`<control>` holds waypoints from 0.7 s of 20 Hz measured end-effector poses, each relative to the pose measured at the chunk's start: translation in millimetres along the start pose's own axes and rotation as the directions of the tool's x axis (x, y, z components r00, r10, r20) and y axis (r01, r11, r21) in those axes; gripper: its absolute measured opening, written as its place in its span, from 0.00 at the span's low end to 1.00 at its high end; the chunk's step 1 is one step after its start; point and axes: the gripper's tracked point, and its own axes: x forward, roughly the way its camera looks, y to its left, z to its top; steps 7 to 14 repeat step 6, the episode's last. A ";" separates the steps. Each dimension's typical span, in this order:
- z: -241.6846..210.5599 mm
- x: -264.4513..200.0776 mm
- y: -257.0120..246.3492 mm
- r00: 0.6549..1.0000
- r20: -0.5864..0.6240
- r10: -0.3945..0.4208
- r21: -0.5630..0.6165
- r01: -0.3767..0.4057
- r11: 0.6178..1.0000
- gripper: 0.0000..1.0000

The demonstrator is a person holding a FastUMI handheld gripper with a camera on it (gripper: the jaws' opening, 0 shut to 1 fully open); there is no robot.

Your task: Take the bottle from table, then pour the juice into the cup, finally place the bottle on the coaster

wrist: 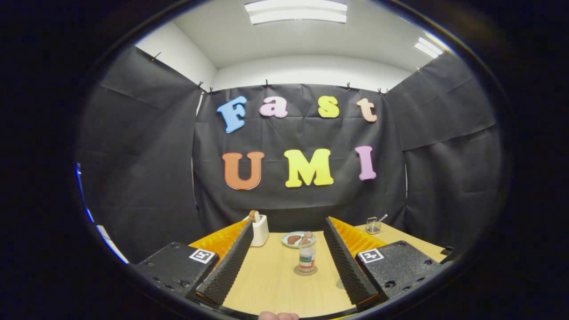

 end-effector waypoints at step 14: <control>-3.4 5.8 -3.7 1.000 -0.017 0.006 -0.003 -0.006 1.000 1.00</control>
